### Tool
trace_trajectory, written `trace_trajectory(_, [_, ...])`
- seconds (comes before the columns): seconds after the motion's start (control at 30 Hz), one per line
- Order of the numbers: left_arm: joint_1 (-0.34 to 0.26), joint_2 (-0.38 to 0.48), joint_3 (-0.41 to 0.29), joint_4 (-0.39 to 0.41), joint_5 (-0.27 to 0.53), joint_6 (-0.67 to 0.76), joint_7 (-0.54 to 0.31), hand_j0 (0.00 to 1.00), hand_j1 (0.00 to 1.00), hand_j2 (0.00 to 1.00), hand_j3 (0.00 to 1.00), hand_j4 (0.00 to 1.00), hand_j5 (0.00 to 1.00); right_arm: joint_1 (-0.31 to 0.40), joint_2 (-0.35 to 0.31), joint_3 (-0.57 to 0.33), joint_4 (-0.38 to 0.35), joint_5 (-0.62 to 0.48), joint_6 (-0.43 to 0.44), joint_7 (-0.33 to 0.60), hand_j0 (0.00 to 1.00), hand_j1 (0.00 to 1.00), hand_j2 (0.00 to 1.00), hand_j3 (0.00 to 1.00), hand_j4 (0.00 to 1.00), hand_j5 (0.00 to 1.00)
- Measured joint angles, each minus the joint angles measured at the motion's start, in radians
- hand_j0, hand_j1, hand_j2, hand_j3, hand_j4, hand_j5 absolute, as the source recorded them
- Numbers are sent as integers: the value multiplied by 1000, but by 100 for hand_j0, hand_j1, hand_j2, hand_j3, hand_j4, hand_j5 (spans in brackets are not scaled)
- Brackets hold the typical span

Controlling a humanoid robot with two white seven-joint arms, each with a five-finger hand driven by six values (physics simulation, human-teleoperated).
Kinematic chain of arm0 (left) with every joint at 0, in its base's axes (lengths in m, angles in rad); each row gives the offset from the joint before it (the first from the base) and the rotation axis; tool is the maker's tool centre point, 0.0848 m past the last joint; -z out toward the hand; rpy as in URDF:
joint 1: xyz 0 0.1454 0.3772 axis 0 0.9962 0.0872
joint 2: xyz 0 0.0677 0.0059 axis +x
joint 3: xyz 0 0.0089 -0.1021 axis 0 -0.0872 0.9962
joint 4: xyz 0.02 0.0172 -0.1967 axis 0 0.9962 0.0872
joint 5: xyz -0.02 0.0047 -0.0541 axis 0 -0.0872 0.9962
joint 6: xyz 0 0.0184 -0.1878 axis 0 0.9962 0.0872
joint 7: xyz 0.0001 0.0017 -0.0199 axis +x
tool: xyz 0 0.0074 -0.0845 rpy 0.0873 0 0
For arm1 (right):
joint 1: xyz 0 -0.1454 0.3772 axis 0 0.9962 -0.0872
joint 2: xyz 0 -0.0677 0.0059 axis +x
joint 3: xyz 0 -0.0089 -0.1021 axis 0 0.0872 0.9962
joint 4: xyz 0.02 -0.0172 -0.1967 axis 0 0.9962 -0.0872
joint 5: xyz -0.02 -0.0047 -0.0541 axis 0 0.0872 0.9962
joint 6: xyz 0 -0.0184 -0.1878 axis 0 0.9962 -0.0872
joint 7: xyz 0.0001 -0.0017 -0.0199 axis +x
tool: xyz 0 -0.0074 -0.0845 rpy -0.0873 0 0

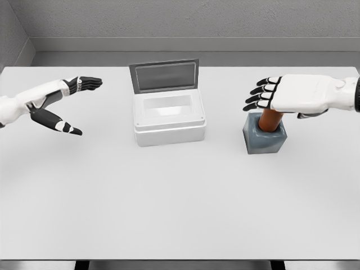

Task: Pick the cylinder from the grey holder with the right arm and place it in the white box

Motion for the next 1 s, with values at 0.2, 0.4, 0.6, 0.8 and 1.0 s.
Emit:
trace_trajectory(0.2, [14,-12,-1,13,-7,0,-3,100,100,100,100,100,100,-9,23,21,26,4,0,0,100,100,100,100,100,100])
trace_trajectory(0.4, [20,-15,-1,16,-8,0,-3,100,100,100,100,100,100,-9,34,34,62,8,0,0,100,100,100,100,100,100])
trace_trajectory(0.6, [20,-15,0,16,-6,0,-3,100,100,100,100,100,100,-9,47,40,90,11,0,0,100,100,100,100,100,100])
trace_trajectory(0.8, [20,-15,-1,17,-7,0,-3,100,100,100,100,100,100,-9,63,52,106,15,0,0,100,100,100,100,100,100])
trace_trajectory(1.0, [21,-16,-1,16,-8,0,-3,100,100,100,100,100,100,-17,77,60,130,16,0,0,100,100,100,100,100,100])
